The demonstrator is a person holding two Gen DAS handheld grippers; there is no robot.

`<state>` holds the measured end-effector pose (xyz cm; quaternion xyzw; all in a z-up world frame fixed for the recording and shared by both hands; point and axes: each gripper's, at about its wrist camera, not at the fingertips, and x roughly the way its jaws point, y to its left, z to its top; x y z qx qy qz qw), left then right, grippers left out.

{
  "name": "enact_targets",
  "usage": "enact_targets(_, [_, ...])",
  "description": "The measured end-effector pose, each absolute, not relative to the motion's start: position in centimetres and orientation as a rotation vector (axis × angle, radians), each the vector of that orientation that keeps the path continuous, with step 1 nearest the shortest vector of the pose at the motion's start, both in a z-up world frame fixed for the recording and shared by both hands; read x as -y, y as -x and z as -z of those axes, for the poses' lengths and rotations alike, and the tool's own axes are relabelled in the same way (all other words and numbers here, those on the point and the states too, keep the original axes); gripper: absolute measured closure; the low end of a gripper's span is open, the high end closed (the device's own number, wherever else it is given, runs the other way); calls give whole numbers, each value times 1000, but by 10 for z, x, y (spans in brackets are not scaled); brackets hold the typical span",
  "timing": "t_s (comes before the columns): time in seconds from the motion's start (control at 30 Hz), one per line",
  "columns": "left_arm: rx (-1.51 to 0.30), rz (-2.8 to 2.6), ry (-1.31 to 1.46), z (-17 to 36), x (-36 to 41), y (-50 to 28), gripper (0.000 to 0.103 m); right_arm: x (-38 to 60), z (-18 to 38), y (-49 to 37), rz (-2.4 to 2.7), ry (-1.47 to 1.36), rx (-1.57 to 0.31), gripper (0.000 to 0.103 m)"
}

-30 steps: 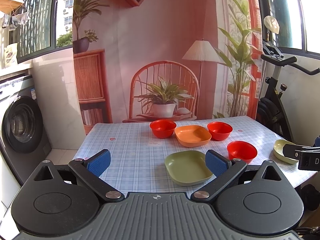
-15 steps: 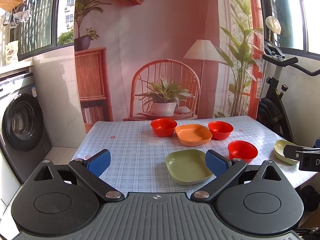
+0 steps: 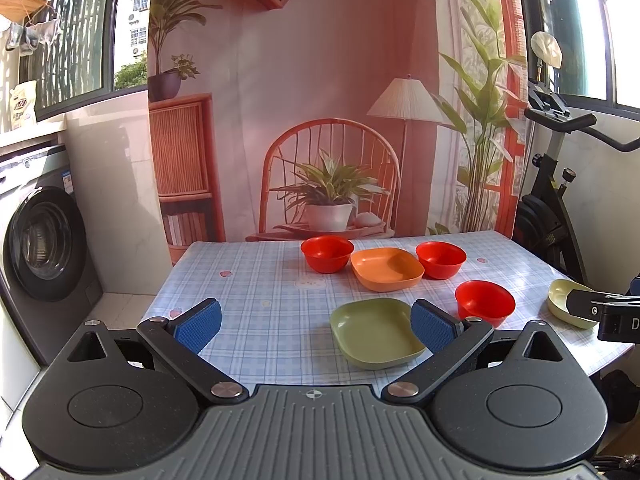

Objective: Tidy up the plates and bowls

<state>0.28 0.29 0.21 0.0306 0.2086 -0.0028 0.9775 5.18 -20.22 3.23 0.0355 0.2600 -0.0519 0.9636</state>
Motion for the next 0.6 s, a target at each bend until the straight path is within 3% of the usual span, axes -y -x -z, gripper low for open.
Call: enact_targets(0.6, [-428,-19,-58,-2,-2,-2,1,202,-26,-52,106,-90,-536,0])
